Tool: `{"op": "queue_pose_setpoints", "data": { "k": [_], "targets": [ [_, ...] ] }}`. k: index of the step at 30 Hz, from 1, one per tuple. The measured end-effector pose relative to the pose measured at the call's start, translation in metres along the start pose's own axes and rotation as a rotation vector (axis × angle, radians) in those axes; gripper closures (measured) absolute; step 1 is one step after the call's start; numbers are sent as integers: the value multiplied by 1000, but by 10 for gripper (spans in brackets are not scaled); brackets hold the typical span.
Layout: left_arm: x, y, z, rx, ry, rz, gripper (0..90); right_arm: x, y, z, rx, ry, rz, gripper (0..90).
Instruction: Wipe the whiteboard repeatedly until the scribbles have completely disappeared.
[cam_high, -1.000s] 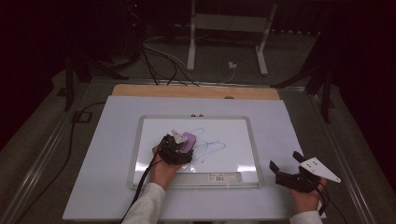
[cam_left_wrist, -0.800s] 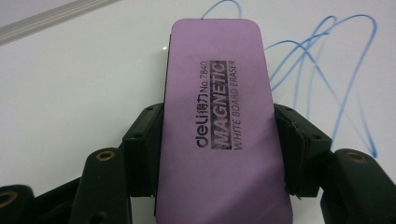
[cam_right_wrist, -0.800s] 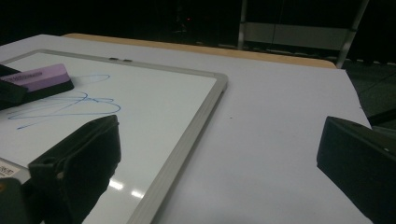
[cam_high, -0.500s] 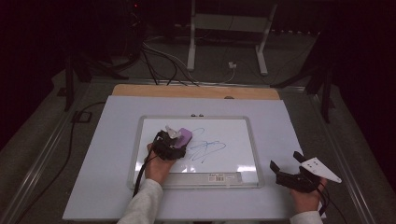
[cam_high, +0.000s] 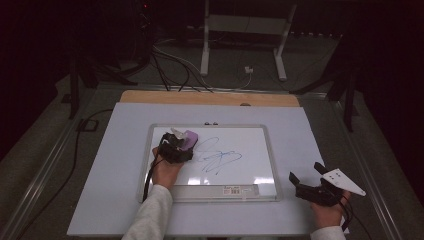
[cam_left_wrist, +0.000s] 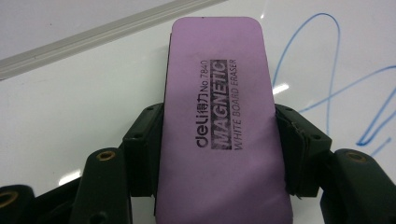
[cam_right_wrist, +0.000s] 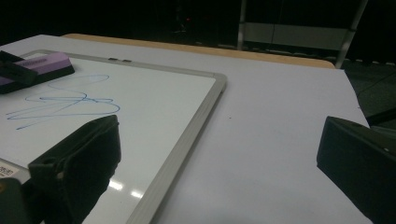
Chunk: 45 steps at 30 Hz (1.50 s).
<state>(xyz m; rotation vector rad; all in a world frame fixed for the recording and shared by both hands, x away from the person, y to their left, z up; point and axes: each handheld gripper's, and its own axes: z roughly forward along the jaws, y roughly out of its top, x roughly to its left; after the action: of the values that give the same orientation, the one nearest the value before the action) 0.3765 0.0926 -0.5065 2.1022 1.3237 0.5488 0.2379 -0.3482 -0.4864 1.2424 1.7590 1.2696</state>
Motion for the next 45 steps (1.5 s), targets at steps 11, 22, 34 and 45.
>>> {"op": "queue_pose_setpoints", "data": {
  "k": [11,22,34,45],
  "targets": [
    [-12,2,-1,19,-24,30,417,1,0,1,2,1,-1,0],
    [-21,2,-4,32,-56,88,417,0,0,0,0,0,-2,1],
    [-5,12,5,58,10,33,417,1,0,1,2,3,0,1],
    [-30,10,1,57,-73,133,417,2,0,2,7,5,-5,1]
  ]
}}
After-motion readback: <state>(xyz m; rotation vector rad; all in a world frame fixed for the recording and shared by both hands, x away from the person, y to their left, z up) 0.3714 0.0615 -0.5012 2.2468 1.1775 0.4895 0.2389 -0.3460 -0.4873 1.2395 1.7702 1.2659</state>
